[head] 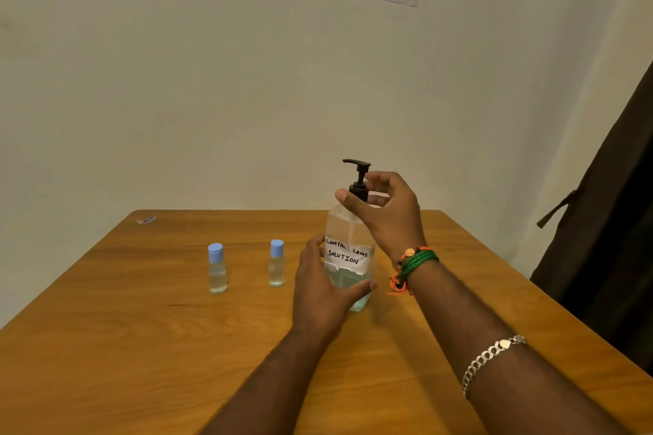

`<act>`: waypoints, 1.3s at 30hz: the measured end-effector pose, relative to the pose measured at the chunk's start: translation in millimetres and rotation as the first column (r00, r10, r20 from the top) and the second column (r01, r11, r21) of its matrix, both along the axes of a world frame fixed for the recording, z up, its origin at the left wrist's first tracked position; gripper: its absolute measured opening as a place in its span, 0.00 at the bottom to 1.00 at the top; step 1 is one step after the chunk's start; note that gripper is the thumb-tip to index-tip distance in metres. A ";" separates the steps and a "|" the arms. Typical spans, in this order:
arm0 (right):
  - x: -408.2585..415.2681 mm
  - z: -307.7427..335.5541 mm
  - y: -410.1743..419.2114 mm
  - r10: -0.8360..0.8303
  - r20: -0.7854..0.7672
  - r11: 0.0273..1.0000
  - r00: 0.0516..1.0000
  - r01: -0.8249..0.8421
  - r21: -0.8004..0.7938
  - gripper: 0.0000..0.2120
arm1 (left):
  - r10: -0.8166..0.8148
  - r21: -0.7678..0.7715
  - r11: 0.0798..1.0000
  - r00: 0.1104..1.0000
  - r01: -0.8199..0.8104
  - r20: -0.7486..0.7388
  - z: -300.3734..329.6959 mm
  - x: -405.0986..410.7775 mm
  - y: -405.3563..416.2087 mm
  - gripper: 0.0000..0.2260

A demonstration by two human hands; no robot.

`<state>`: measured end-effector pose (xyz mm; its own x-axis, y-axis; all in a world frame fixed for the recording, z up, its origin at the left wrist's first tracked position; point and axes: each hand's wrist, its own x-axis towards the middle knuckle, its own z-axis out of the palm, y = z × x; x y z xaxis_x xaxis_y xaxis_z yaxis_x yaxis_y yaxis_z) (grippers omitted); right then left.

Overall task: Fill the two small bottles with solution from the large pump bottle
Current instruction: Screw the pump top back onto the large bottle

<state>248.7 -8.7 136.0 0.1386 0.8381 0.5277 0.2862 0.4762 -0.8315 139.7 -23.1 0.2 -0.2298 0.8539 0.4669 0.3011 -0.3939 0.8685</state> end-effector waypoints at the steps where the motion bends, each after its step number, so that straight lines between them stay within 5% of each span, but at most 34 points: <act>1: -1.0 -1.5 0.8 0.008 -0.004 1.000 1.000 -0.008 -0.007 0.24 | -0.002 -0.001 1.000 1.000 0.002 0.004 0.4 0.4 -0.1 0.50; 4: -4.2 -5.2 2.4 0.001 -0.020 1.000 1.000 -0.001 -0.004 0.13 | 0.001 -0.004 1.000 1.000 -0.001 0.004 0.8 0.5 -0.6 0.50; 10: -9.9 -9.4 3.7 0.017 -0.140 1.000 0.990 -0.020 -0.016 0.21 | -0.003 0.005 1.000 1.000 0.003 0.005 2.6 1.6 -1.9 0.49; 15: -7.8 -19.7 5.9 0.116 -0.243 0.993 0.963 -0.117 0.010 0.08 | 0.012 0.005 1.000 1.000 -0.011 -0.008 2.5 2.1 -1.2 0.48; 22: -5.2 -31.7 13.1 0.195 -0.358 0.981 0.913 -0.180 0.074 0.25 | 0.056 0.011 0.998 0.996 -0.055 -0.063 1.4 2.4 4.9 0.48; 27: -6.5 -40.5 14.1 0.245 -0.426 0.969 0.871 -0.227 0.094 0.12 | 0.064 0.002 0.998 0.995 -0.064 -0.075 -1.1 2.9 10.7 0.46; 32: -7.5 -44.1 15.5 0.252 -0.427 0.967 0.869 -0.242 0.078 0.21 | 0.062 -0.022 0.998 0.995 -0.064 -0.075 -3.1 4.5 14.6 0.46; 37: -7.7 -40.5 13.5 0.261 -0.421 0.961 0.869 -0.275 0.029 0.11 | 0.067 -0.013 0.998 0.995 -0.068 -0.074 -2.7 6.1 15.5 0.44; 39: -7.7 -40.7 13.4 0.217 -0.432 0.973 0.875 -0.229 0.026 0.19 | 0.061 -0.017 0.998 0.995 -0.063 -0.074 -3.4 5.7 15.9 0.45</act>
